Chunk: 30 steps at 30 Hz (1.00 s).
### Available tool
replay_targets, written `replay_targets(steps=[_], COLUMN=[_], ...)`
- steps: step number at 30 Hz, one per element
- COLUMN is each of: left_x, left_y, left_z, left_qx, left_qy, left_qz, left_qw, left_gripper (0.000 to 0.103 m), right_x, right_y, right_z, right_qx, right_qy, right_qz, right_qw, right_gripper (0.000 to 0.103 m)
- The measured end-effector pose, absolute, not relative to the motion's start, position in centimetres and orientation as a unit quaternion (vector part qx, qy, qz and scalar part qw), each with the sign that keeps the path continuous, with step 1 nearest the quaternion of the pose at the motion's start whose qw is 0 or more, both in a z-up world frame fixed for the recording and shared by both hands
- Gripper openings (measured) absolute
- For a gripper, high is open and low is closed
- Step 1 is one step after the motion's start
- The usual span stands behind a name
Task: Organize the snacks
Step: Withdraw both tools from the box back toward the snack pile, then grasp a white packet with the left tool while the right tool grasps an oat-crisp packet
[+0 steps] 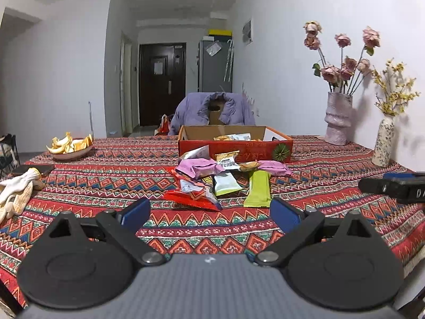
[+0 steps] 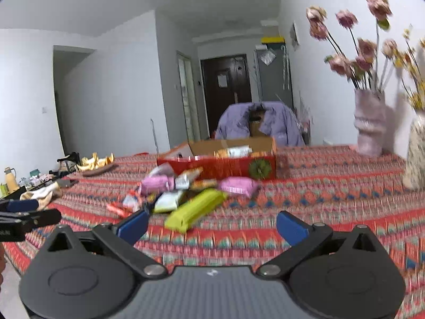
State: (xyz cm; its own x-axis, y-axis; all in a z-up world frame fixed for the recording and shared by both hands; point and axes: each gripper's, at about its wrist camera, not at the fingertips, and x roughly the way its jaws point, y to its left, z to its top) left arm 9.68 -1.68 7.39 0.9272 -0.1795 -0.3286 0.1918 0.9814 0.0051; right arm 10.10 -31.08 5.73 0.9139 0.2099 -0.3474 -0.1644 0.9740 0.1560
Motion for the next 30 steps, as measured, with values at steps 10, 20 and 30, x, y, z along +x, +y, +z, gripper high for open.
replay_targets(steps=[10, 20, 30], left_x=[9.5, 14.7, 23.5], left_y=[-2.1, -1.7, -2.0], left_z=[6.6, 5.3, 5.7], left_qx=[0.013, -0.011, -0.009], left_qy=[0.176, 0.224, 0.244], left_qz=[-0.094, -0.070, -0.076], left_qw=[0.980, 0.972, 0.967], left_gripper=[0.098, 0.098, 0.098], right_x=[8.9, 12.6, 19.2], right_y=[-30.8, -30.2, -29.4], right_z=[4.9, 4.9, 4.9], right_qx=[0.054, 0.053, 0.056], right_qy=[0.188, 0.206, 0.239], right_qz=[0.093, 0.089, 0.074], right_qw=[0.976, 0.973, 0.967], right_gripper=[0.103, 0.103, 0.103])
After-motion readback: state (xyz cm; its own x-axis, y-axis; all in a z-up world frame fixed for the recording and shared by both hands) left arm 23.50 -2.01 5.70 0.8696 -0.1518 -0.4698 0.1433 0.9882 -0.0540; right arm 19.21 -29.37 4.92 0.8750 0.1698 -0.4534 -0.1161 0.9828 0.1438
